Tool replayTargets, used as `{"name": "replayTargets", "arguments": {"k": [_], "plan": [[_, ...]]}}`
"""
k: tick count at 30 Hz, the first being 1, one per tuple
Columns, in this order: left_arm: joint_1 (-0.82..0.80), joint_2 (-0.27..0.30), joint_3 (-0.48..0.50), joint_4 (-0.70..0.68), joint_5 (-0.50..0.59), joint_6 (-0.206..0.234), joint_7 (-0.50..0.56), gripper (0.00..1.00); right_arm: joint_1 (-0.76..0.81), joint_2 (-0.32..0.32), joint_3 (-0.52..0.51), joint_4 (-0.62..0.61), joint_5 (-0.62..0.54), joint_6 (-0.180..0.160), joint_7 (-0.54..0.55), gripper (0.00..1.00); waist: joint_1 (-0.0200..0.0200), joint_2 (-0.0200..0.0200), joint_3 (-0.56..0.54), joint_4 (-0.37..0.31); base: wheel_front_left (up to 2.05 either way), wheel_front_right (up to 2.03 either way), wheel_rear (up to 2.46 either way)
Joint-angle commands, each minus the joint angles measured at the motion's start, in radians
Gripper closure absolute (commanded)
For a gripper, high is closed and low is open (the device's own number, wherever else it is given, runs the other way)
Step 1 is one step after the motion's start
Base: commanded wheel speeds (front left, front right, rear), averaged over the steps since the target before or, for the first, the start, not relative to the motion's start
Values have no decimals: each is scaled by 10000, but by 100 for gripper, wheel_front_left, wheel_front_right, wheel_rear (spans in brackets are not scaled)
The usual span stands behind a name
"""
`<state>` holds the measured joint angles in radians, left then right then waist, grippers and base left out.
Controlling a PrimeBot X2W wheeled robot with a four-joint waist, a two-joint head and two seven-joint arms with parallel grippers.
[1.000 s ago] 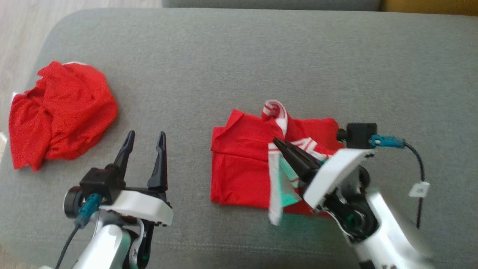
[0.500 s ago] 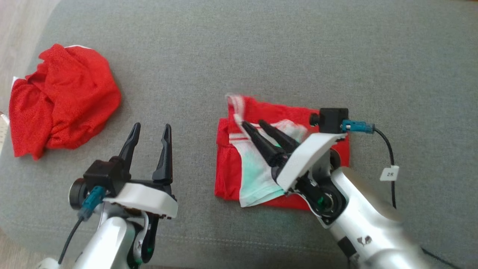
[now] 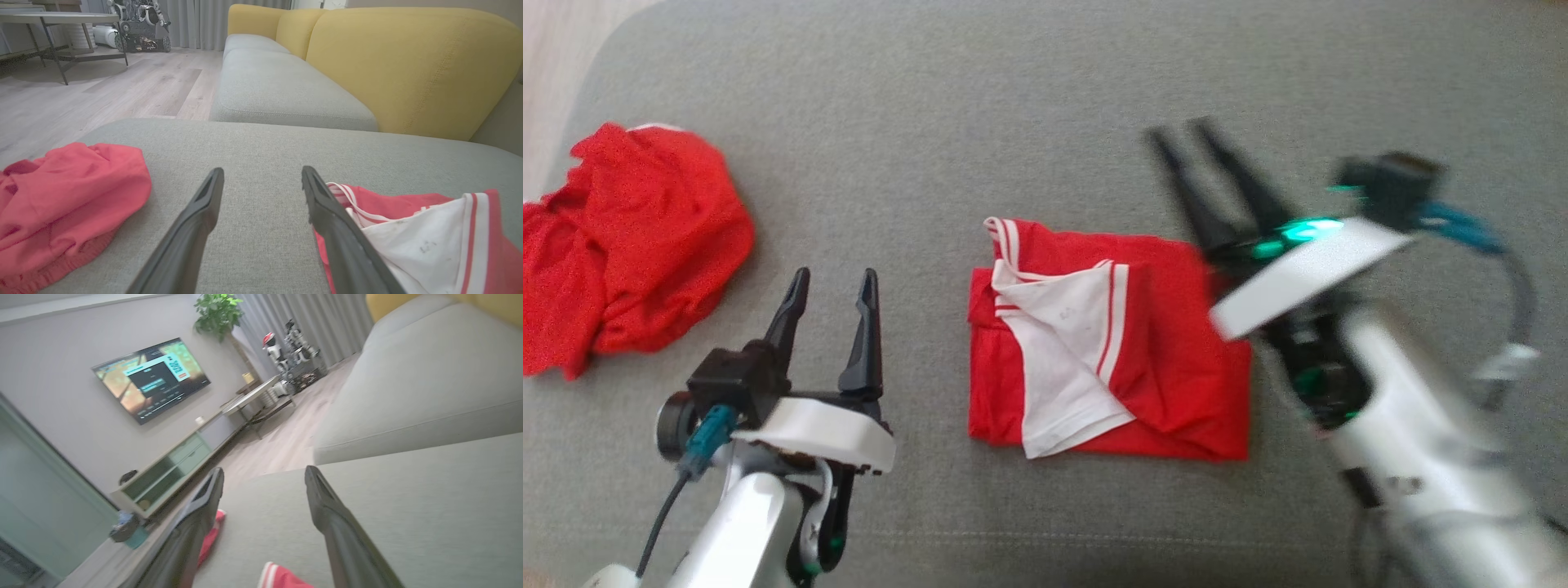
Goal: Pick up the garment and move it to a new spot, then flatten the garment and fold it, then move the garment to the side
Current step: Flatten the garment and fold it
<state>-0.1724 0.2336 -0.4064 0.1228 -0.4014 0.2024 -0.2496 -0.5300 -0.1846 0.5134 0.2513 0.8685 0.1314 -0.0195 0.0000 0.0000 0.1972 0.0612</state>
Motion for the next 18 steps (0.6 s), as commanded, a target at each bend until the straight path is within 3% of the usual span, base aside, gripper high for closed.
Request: {"name": "replayTargets", "arguments": {"k": [1, 9, 18], "plan": [[-212, 263, 432, -349, 142, 41, -120, 0, 210, -18, -114, -362, -158, -7, -115, 0, 0, 0, -87, -114, 0, 0, 0], [37, 550, 647, -581, 85, 204, -60, 0, 2091, -918, -2827, -931, -1832, -7, 128, 0, 0, 0, -316, -505, 0, 0, 0], [265, 819, 745, -879, 40, 310, 78, 0, 3889, -958, -4705, -2453, -4576, -7, 326, 0, 0, 0, -485, -760, 0, 0, 0]]}}
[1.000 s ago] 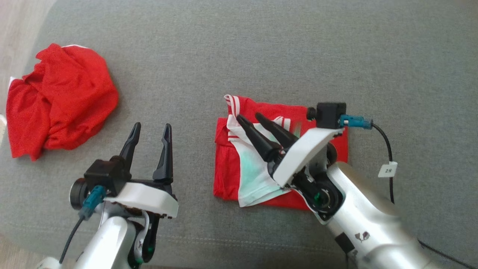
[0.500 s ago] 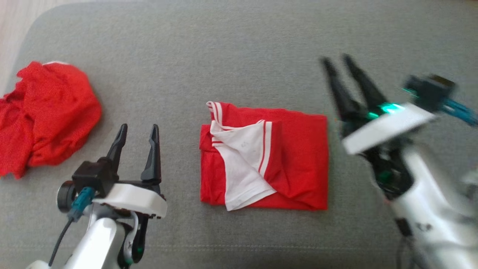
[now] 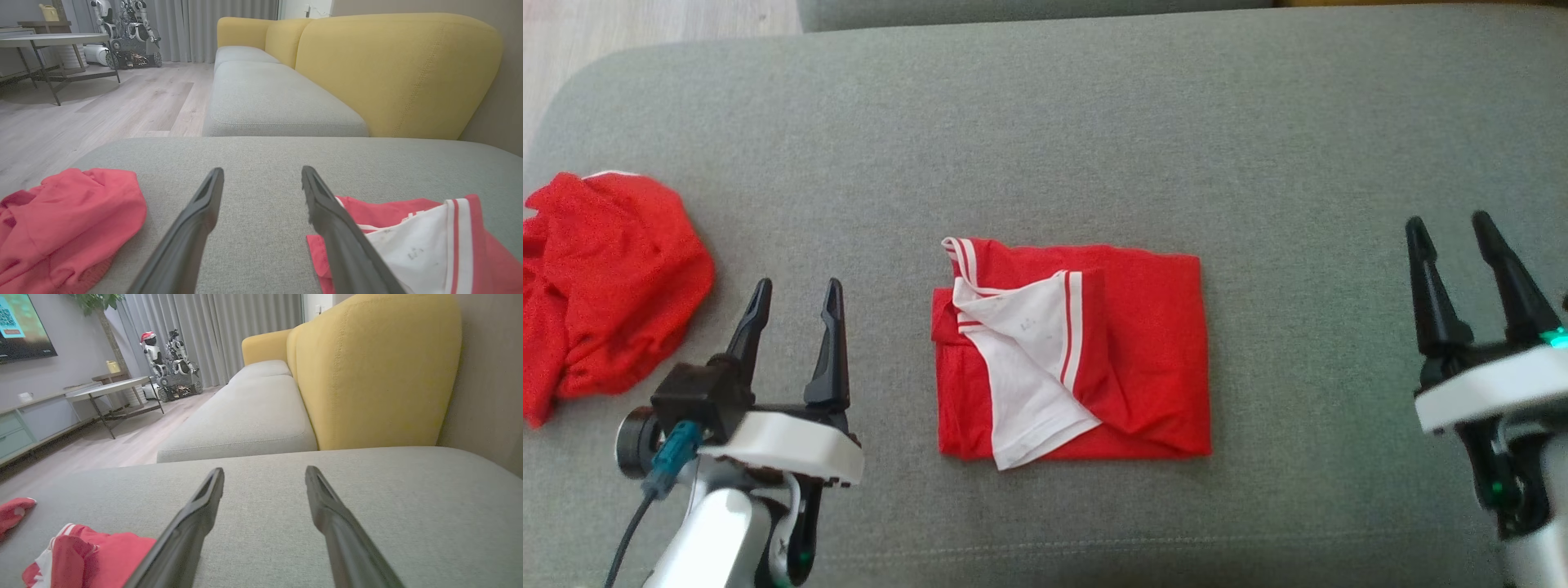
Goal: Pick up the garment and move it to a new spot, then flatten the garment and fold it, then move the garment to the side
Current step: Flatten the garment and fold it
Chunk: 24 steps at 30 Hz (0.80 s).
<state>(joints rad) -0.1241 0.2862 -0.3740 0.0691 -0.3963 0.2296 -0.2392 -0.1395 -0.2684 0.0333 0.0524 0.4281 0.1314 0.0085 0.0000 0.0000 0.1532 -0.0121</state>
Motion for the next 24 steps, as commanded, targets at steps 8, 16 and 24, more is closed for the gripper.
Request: {"name": "replayTargets", "arguments": {"k": [8, 16, 24], "plan": [[-21, 452, 280, -401, -27, -6, 169, 0, 1021, 303, -214, -1799, -1180, -7, 519, 0, 0, 0, -236, -95, 0, 0, 0], [59, 519, 227, -438, -50, 30, 261, 0, 1263, 504, -336, -2152, -1269, -7, 752, 0, 0, 0, -309, -41, 0, 0, 0], [86, 530, 175, -459, -96, 69, 296, 0, 1285, 543, -340, -2145, -1301, -7, 899, 0, 0, 0, -342, 10, 0, 0, 0]]}}
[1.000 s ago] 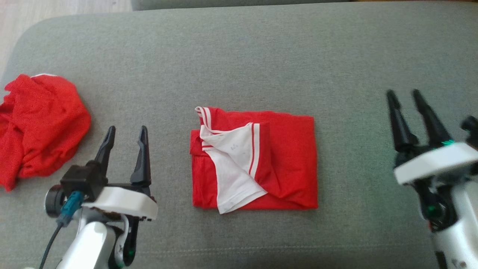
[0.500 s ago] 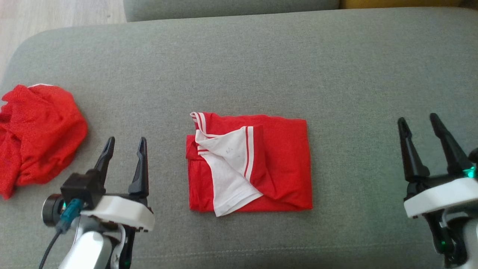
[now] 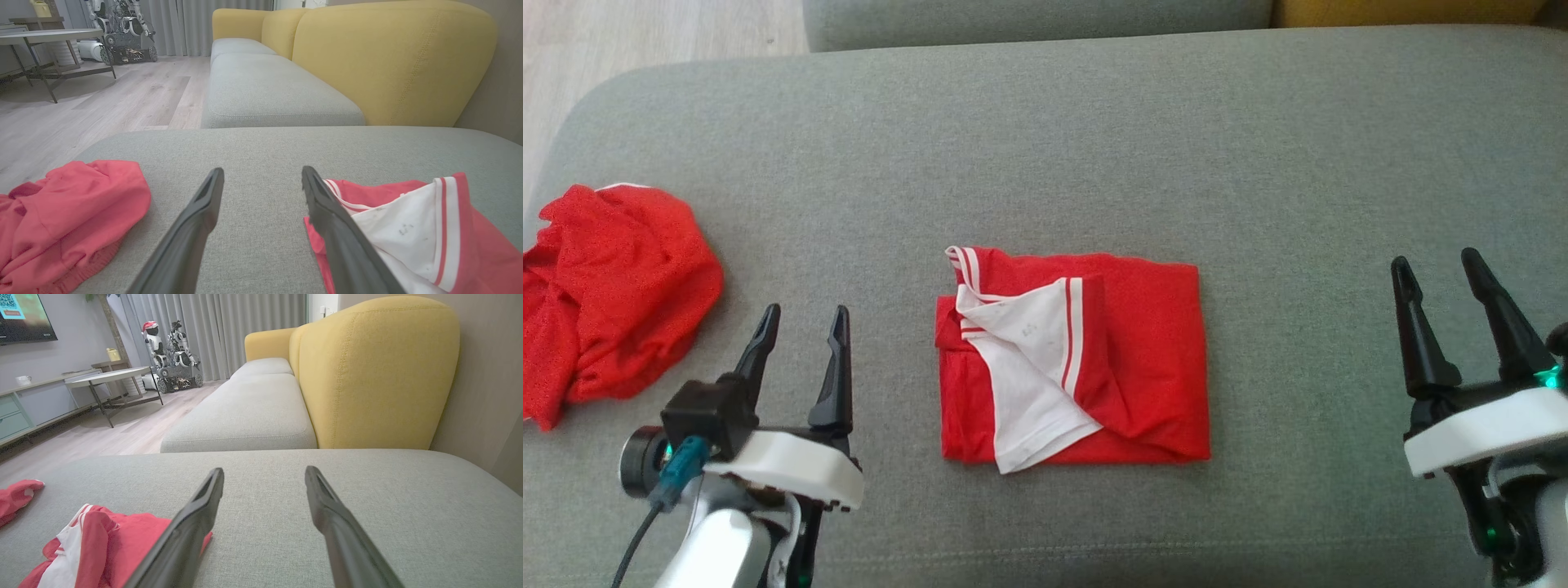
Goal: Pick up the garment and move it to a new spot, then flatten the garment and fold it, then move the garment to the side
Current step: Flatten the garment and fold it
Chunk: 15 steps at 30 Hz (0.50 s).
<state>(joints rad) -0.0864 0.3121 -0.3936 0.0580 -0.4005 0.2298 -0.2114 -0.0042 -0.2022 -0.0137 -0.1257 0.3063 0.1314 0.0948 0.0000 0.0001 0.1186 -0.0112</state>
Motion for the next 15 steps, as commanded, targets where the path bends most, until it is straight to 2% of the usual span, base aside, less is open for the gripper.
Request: {"name": "replayTargets", "arguments": {"k": [1, 8, 9, 10, 11, 12, 15], "plan": [[-299, 270, 365, -349, -58, 69, 15, 0, -77, -120, 130, -346, -78, -7, 44, 0, 0, -1, 5, 14, 0, 0, 0], [-453, 253, 298, -415, -48, 61, -3, 0, -454, -227, 338, -13, -7, -7, 130, 0, 0, -1, 188, 240, 0, 0, 0], [-497, 243, 281, -427, -41, 54, -7, 0, -565, -243, 440, 105, 26, -7, 153, 36, 0, -1, 248, 305, 0, 0, 0], [-549, 231, 267, -431, -34, 46, -16, 0, -717, -256, 590, 240, 55, -7, 140, 61, 0, -1, 300, 372, 0, 0, 0], [-610, 217, 254, -418, -30, 29, -30, 0, -873, -264, 780, 417, 93, -7, 143, 95, 0, -1, 357, 451, 0, 0, 0], [-679, 199, 241, -394, -32, 3, -49, 0, -1043, -250, 979, 626, 134, -7, 148, 100, 0, -1, 414, 536, 0, 0, 0], [-884, 99, 164, -314, -14, -59, -107, 0, -1606, -261, 1717, 1422, 288, -7, -6, 100, 0, -1, 573, 839, 0, 0, 0]]}}
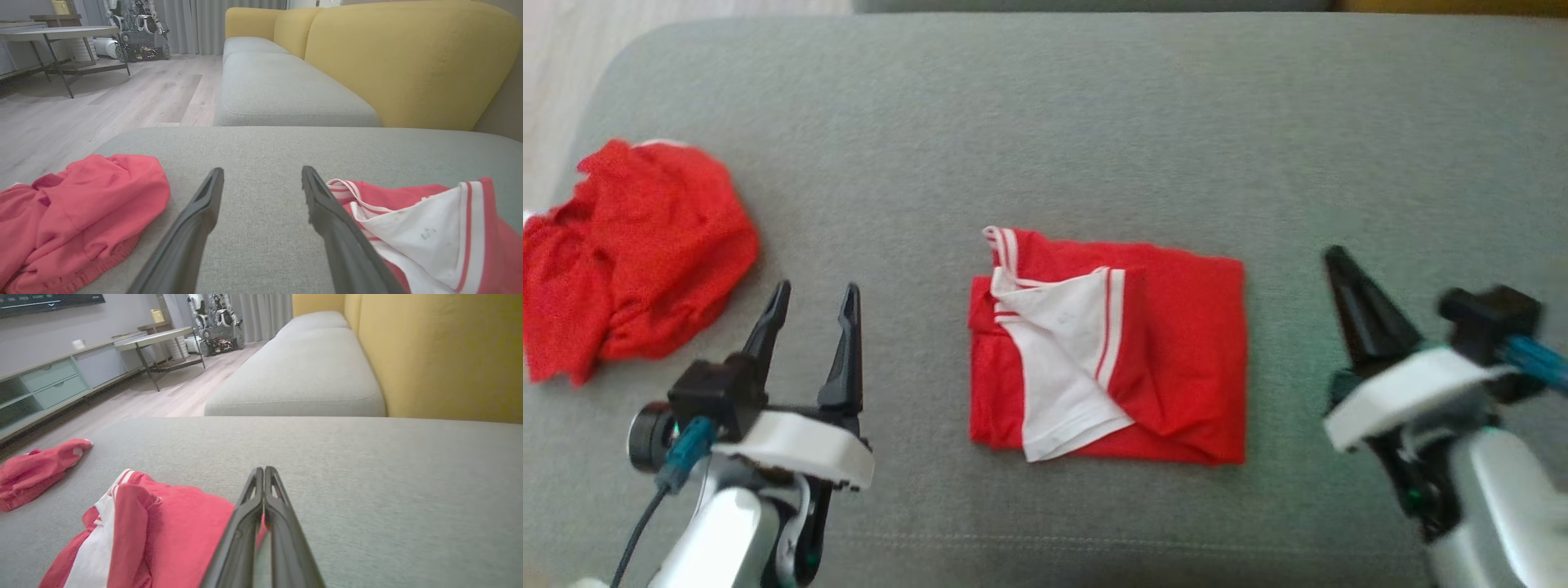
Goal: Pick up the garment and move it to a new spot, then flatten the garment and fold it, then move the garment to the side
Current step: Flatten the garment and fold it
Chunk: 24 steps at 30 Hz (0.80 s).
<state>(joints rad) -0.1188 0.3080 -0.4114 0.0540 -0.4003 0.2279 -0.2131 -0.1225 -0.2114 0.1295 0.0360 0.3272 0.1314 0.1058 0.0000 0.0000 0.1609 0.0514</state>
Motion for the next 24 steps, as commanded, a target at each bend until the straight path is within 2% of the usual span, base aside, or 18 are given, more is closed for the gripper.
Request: {"name": "replayTargets", "arguments": {"k": [1, 8, 13, 20, 24], "plan": [[-617, 101, 320, -246, -11, -53, -111, 0, -620, -156, 547, 124, 125, -7, -192, 100, 0, 0, 193, 308, 0, 0, 0], [-940, -152, 186, 26, -5, -195, -264, 0, -1818, 158, 2345, 2517, 529, -7, -735, 100, 0, 0, 477, 961, 0, 0, 0], [-1022, -253, 207, 199, -29, -268, -354, 0, -2450, 564, 3490, 3720, 971, -7, -1211, 100, 0, 0, 571, 1176, 0, 0, 0], [-1072, -315, 276, 275, 13, -289, -428, 0, -2851, 964, 5579, 4413, 1850, -7, -1429, 100, 0, 0, 689, 1123, 0, 0, 0], [-1093, -322, 293, 301, 25, -303, -440, 0, -2902, 1025, 6131, 4515, 2179, -7, -1559, 100, 0, 0, 695, 1014, 0, 0, 0]]}}
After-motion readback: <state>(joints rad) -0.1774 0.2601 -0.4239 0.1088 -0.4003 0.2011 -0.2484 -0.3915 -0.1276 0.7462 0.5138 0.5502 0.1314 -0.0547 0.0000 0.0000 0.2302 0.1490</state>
